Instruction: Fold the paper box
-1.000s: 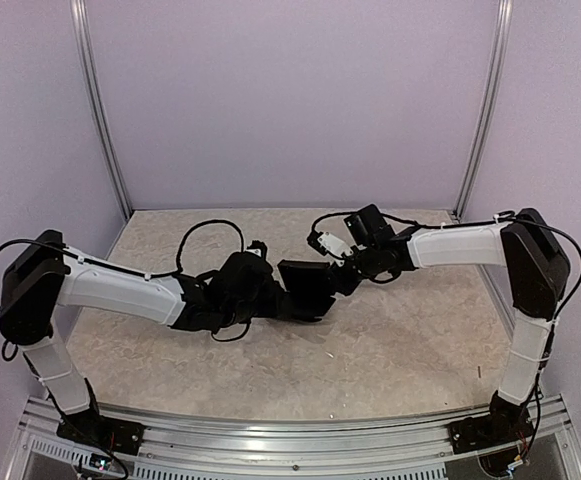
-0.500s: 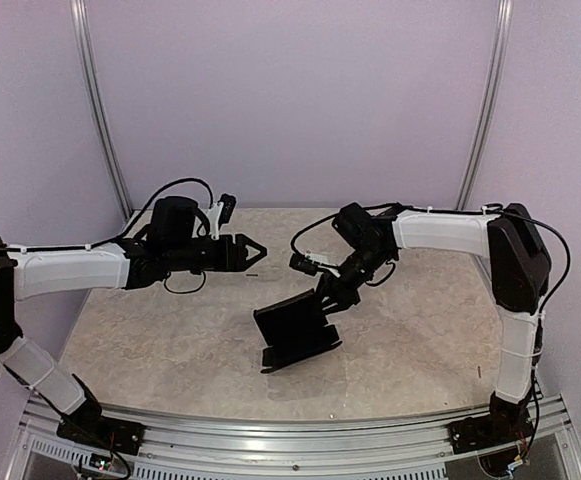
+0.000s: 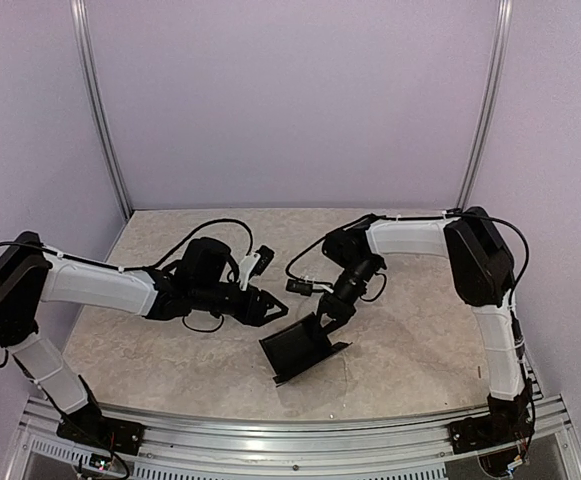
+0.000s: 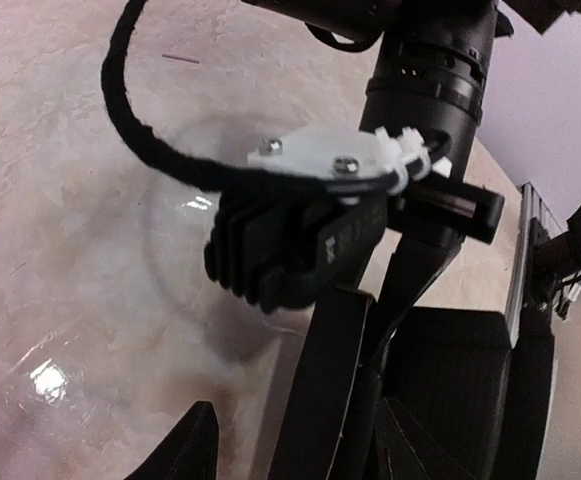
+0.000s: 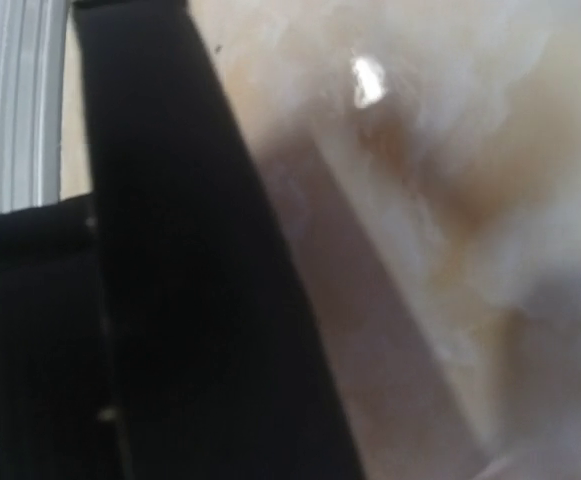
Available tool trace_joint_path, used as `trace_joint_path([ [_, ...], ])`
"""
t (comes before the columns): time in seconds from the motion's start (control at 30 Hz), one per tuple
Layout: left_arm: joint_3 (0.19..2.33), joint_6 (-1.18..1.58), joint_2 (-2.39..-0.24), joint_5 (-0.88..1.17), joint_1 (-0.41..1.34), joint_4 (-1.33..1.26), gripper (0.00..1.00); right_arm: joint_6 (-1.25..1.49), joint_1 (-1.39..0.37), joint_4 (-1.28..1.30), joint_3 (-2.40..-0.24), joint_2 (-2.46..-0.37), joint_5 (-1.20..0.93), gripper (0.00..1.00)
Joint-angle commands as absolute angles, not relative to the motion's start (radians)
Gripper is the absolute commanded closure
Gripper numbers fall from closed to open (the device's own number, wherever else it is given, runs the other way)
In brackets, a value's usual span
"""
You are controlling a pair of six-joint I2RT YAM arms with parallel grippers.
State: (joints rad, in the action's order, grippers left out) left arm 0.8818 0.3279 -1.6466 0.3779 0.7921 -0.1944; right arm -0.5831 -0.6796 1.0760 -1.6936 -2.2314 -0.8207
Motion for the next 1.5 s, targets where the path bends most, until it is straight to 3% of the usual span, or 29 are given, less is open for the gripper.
trace_joint_path([
  [0.0, 0.838, 0.168, -1.596, 0.188, 0.832, -0.225, 0.47, -0.557, -0.686, 1.183, -1.733, -2.319, -0.783, 0.87],
  [0.3, 1.081, 0.024, -1.778, 0.058, 0.915, 0.130, 0.60, -0.546, -0.682, 1.217, -1.796, -2.358, -0.786, 0.87],
  [0.73, 1.152, 0.032, -1.877, -0.036, 0.971, 0.234, 0.82, -0.454, -0.681, 1.174, -1.843, -2.366, -0.707, 0.83],
  [1.03, 1.147, 0.089, -1.912, -0.009, 0.971, 0.212, 0.86, -0.338, -0.681, 1.064, -1.890, -2.374, -0.480, 0.75],
  [1.27, 1.117, 0.105, -1.920, 0.021, 0.958, 0.176, 0.86, -0.312, -0.692, 1.035, -1.910, -2.391, -0.420, 0.71],
  [1.37, 1.101, 0.108, -1.918, 0.039, 0.951, 0.156, 0.86, -0.301, -0.699, 1.021, -1.909, -2.390, -0.366, 0.74],
  [1.47, 1.089, 0.109, -1.914, 0.046, 0.947, 0.145, 0.86, -0.287, -0.703, 1.006, -1.909, -2.384, -0.314, 0.83],
])
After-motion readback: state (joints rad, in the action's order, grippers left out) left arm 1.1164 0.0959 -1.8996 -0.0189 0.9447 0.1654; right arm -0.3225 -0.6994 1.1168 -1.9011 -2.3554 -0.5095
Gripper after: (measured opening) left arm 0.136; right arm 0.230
